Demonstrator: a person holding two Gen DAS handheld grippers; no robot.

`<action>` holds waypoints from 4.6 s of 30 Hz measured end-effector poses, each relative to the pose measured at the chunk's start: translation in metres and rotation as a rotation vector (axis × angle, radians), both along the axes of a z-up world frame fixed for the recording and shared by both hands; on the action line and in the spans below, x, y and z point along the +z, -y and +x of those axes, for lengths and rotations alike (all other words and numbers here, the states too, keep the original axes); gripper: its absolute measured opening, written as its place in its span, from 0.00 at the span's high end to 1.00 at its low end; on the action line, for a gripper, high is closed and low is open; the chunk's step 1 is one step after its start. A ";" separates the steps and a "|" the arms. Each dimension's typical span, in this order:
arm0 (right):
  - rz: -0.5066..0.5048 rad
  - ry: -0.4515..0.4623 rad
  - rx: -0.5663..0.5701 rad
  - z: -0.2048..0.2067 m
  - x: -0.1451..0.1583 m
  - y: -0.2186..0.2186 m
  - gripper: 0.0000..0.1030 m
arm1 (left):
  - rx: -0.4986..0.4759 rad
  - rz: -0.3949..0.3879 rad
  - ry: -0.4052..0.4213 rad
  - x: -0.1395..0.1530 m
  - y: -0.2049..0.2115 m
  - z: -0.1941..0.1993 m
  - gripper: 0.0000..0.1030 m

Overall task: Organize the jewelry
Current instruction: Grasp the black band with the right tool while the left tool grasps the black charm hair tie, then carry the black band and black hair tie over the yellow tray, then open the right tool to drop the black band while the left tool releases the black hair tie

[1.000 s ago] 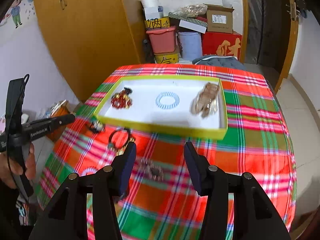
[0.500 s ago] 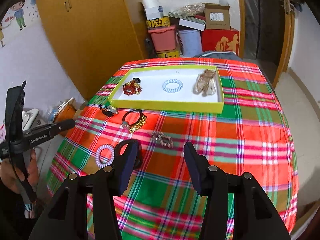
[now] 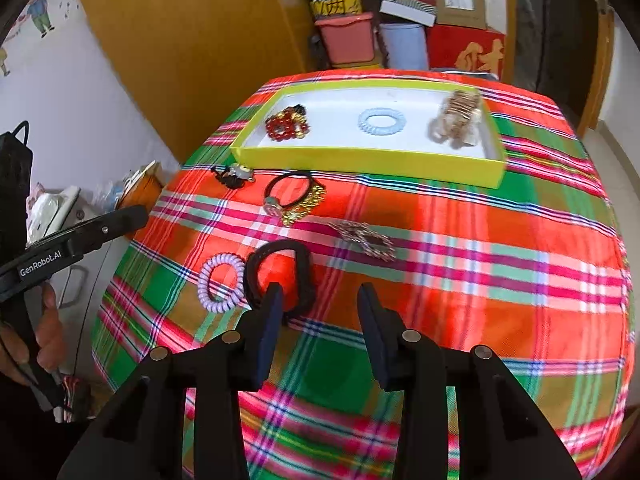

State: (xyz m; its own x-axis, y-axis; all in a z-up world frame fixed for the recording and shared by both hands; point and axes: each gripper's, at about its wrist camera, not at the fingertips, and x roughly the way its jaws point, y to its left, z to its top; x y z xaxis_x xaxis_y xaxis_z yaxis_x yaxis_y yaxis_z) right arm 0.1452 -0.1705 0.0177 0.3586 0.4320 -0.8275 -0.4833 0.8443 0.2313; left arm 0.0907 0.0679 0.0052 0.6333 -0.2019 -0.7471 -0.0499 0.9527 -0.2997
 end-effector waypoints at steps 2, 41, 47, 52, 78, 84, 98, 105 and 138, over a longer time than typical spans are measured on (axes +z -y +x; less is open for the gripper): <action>-0.004 -0.009 0.019 0.004 -0.004 -0.009 0.62 | 0.003 -0.004 -0.006 -0.004 -0.002 0.005 0.80; 0.005 -0.021 -0.031 0.019 -0.001 0.012 0.88 | 0.006 -0.026 -0.043 -0.061 -0.011 0.096 0.81; 0.006 -0.019 -0.039 0.020 -0.002 0.015 0.88 | 0.000 -0.030 -0.021 -0.052 -0.012 0.083 0.82; 0.007 -0.009 -0.053 0.020 0.003 0.019 0.88 | -0.006 -0.034 -0.006 -0.042 -0.013 0.068 0.83; 0.004 0.085 -0.107 0.085 0.034 0.019 0.88 | -0.089 -0.007 0.089 0.011 0.003 0.106 0.83; 0.003 0.076 -0.116 0.113 0.027 0.009 0.88 | -0.103 0.007 0.090 0.009 0.005 0.130 0.83; -0.054 0.006 -0.136 0.149 -0.005 -0.005 0.88 | -0.122 0.019 0.035 -0.018 0.011 0.158 0.83; -0.100 0.008 -0.142 0.154 -0.010 -0.011 0.88 | -0.128 0.029 0.006 -0.029 0.013 0.163 0.83; -0.018 0.074 -0.113 0.115 0.026 0.003 0.73 | -0.100 0.025 -0.011 -0.028 0.007 0.149 0.57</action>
